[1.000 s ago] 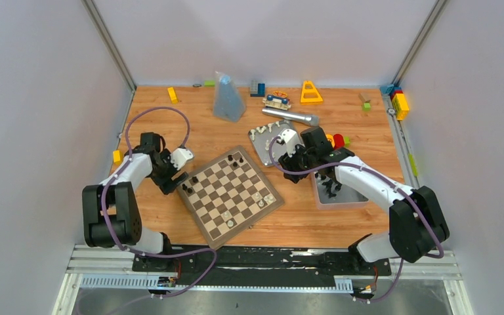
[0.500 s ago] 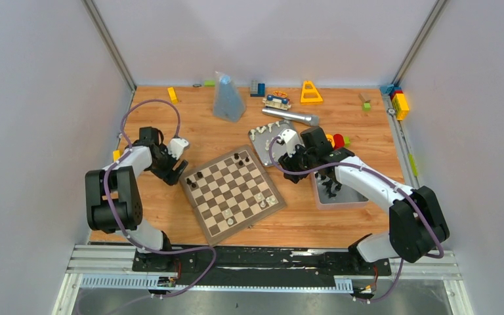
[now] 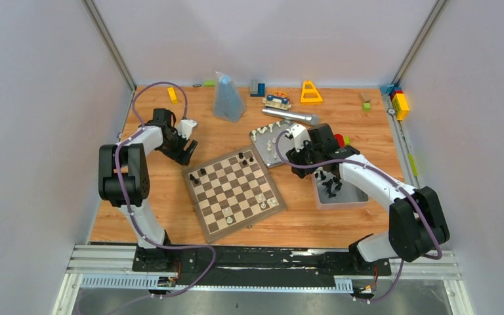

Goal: Set up the chess pieces on the board
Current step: Adjust the chessboard at the center of the board.

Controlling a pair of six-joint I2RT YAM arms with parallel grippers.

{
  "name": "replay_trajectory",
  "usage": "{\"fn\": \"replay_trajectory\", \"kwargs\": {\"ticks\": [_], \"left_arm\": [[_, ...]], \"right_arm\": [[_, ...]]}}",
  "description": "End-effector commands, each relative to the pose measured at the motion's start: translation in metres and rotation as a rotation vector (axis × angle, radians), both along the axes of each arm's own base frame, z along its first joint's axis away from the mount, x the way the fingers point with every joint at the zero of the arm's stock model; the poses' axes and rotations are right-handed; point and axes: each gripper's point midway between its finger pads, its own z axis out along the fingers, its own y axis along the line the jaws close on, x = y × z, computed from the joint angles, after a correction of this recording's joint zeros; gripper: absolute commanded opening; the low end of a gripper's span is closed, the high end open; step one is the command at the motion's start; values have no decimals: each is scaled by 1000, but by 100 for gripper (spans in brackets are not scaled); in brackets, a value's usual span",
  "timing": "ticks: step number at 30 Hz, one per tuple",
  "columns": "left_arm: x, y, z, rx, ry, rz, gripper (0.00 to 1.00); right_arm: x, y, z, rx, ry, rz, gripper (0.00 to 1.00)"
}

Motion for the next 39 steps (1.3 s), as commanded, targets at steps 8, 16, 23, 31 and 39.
{"fn": "replay_trajectory", "kwargs": {"ticks": [8,16,23,31,39], "left_arm": [[33,17,6,82,-21,130,84],[-8,80,24,173,-14,269,86],[-61,71,-2,176,81,211,87],[-62,44,-11,151,100,141,86],[-55,14,-14,89,114,119,85]], "right_arm": [[10,3,21,65,-50,9,51],[2,21,-24,25,70,89,46],[-19,44,-54,-12,149,161,43],[-53,65,-57,-22,198,239,42],[-86,83,-54,23,254,319,42]]}}
